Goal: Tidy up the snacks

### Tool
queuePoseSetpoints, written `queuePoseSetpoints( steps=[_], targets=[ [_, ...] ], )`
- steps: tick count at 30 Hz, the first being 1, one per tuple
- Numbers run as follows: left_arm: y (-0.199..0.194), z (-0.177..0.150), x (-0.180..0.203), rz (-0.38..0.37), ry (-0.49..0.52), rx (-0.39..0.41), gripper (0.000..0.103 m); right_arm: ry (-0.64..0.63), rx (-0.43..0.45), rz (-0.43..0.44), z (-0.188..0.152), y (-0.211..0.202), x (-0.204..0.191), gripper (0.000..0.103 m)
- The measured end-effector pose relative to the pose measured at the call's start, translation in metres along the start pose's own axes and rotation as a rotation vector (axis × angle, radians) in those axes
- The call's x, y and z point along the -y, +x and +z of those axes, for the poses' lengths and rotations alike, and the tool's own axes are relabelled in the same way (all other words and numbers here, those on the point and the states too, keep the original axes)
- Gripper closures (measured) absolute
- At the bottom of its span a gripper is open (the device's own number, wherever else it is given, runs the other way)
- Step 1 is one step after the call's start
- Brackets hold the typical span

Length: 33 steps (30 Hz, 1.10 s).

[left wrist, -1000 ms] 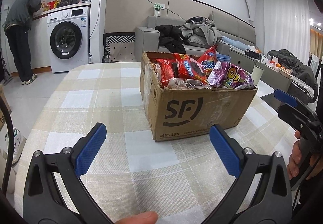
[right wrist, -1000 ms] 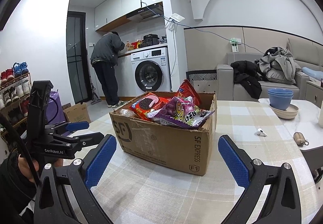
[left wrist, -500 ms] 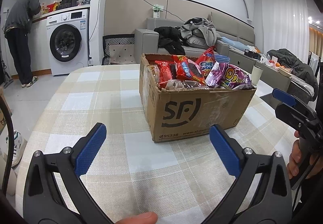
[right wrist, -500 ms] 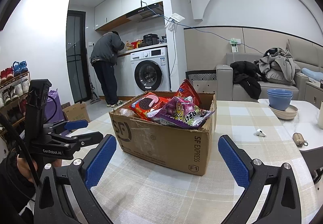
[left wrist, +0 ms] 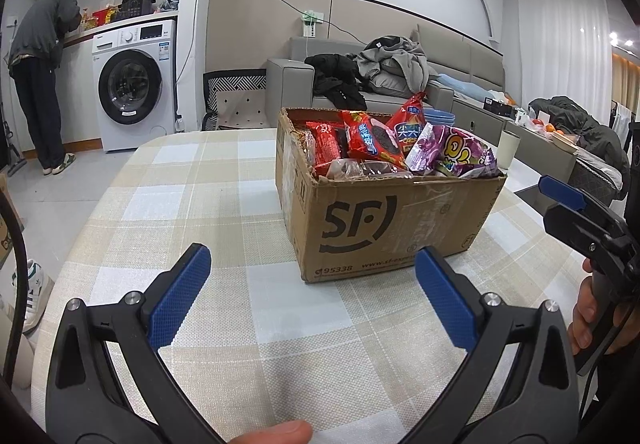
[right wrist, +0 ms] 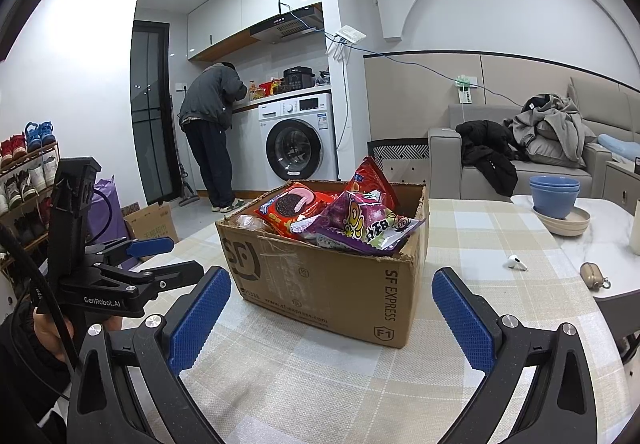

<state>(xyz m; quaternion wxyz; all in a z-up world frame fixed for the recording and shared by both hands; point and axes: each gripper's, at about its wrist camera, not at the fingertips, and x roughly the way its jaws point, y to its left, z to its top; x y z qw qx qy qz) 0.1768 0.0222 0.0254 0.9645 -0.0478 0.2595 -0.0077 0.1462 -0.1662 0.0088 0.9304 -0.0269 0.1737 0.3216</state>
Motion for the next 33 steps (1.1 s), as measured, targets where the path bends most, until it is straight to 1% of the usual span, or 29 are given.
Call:
queuePoseSetpoints(
  steps=[33],
  targets=[
    [0.0001,0.0006,-0.0003,-0.004,0.007,0.007,0.001,0.000,-0.001,-0.002,-0.0011,-0.0019,0.0003,0.000]
  ],
)
